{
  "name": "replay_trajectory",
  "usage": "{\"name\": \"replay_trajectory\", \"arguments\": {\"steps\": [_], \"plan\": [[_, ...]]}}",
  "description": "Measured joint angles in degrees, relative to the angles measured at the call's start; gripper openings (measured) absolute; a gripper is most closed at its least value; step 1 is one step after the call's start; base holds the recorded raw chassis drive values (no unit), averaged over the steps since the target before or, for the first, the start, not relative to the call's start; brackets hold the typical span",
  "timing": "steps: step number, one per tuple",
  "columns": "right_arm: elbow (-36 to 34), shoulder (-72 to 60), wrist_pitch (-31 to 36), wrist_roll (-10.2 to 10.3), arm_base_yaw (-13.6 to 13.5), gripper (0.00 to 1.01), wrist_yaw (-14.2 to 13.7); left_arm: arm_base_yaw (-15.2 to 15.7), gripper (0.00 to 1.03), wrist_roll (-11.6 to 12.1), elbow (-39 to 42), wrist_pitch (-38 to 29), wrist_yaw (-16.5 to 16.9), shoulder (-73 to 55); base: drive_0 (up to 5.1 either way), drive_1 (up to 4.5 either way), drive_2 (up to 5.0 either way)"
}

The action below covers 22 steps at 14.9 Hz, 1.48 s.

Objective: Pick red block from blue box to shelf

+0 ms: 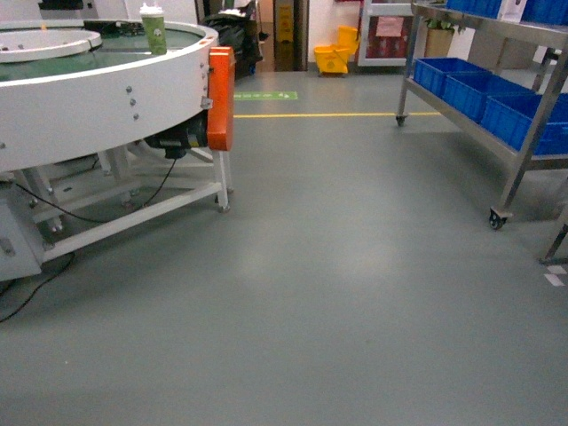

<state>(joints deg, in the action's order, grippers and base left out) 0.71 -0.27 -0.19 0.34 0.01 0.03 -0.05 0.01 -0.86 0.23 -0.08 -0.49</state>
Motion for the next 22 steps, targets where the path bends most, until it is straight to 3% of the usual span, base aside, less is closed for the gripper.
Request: {"name": "replay_trajectory", "arguments": {"steps": [22], "plan": [[0.00, 0.00, -0.04, 0.00, 0.00, 0.29, -0.02, 0.00, 0.98, 0.00, 0.00, 0.00, 0.04, 0.00, 0.0, 4.32, -4.3]]}}
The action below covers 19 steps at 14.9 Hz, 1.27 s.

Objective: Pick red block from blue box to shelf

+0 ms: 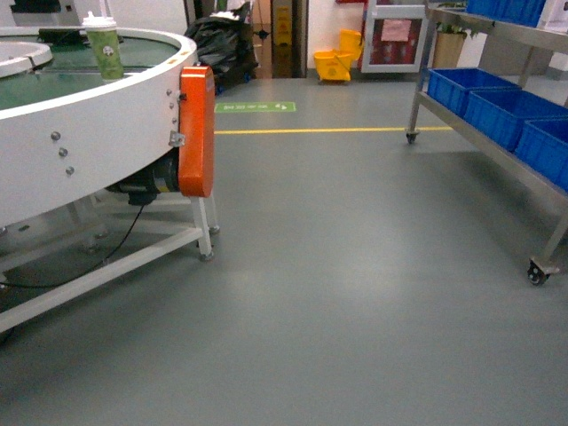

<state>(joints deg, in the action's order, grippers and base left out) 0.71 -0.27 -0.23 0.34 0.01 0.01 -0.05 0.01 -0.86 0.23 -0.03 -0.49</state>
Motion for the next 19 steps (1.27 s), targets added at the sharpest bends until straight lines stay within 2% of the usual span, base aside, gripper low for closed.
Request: {"name": "replay_trajectory", "arguments": {"steps": [10, 19], "plan": [[0.00, 0.00, -0.02, 0.00, 0.00, 0.29, 0.00, 0.00, 0.98, 0.00, 0.00, -0.02, 0.00, 0.00, 0.1, 4.39, -4.3], [0.00, 0.00, -0.02, 0.00, 0.00, 0.29, 0.02, 0.09, 0.98, 0.00, 0.00, -0.02, -0.02, 0.00, -1.6, -1.60, -1.6]]}}
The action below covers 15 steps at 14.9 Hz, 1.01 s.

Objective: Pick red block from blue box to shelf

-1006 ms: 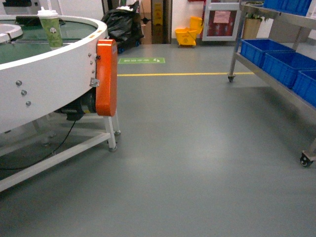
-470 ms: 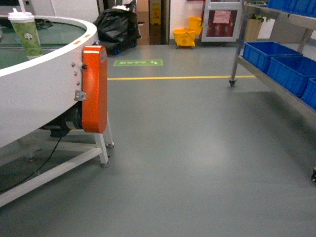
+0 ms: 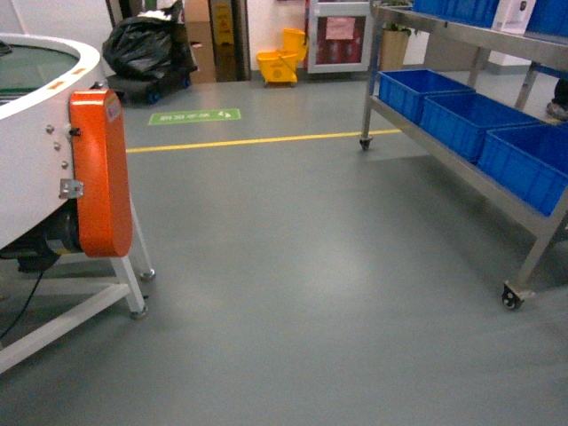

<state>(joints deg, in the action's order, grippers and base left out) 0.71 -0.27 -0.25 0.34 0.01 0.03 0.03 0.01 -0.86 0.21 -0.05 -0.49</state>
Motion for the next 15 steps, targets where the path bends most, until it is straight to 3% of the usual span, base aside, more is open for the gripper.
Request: {"name": "replay_trajectory", "arguments": {"steps": [15], "plan": [[0.00, 0.00, 0.00, 0.00, 0.00, 0.29, 0.00, 0.00, 0.98, 0.00, 0.00, 0.02, 0.02, 0.00, -1.5, -1.46, -1.5]]}}
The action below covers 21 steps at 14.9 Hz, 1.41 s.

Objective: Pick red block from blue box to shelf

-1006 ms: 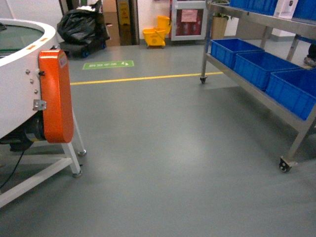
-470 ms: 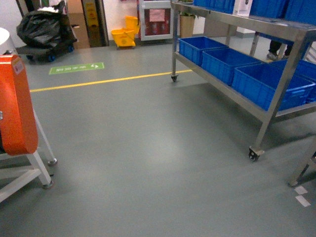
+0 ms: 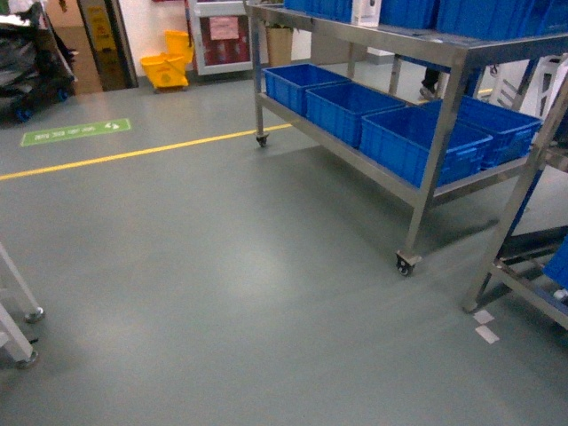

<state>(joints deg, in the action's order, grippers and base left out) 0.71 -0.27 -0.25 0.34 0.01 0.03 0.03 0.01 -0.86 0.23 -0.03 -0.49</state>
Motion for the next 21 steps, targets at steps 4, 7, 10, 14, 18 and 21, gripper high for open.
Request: {"name": "replay_trajectory", "arguments": {"steps": [4, 7, 10, 14, 18, 21], "plan": [[0.00, 0.00, 0.00, 0.00, 0.00, 0.29, 0.00, 0.00, 0.98, 0.00, 0.00, -0.02, 0.00, 0.00, -1.4, -1.43, -1.4], [0.00, 0.00, 0.02, 0.00, 0.00, 0.29, 0.00, 0.00, 0.98, 0.00, 0.00, -0.02, -0.02, 0.00, -1.5, -1.50, -1.5], [0.00, 0.00, 0.02, 0.00, 0.00, 0.29, 0.00, 0.00, 0.98, 0.00, 0.00, -0.02, -0.02, 0.00, -1.6, -1.57, -1.6], [0.00, 0.00, 0.02, 0.00, 0.00, 0.29, 0.00, 0.00, 0.98, 0.00, 0.00, -0.02, -0.02, 0.00, -1.6, -1.57, -1.6], [0.00, 0.00, 0.02, 0.00, 0.00, 0.29, 0.00, 0.00, 0.98, 0.00, 0.00, -0.02, -0.02, 0.00, -1.4, -1.42, -1.4], [0.00, 0.00, 0.02, 0.00, 0.00, 0.29, 0.00, 0.00, 0.98, 0.00, 0.00, -0.02, -0.02, 0.00, -1.4, -1.38, -1.4]]}}
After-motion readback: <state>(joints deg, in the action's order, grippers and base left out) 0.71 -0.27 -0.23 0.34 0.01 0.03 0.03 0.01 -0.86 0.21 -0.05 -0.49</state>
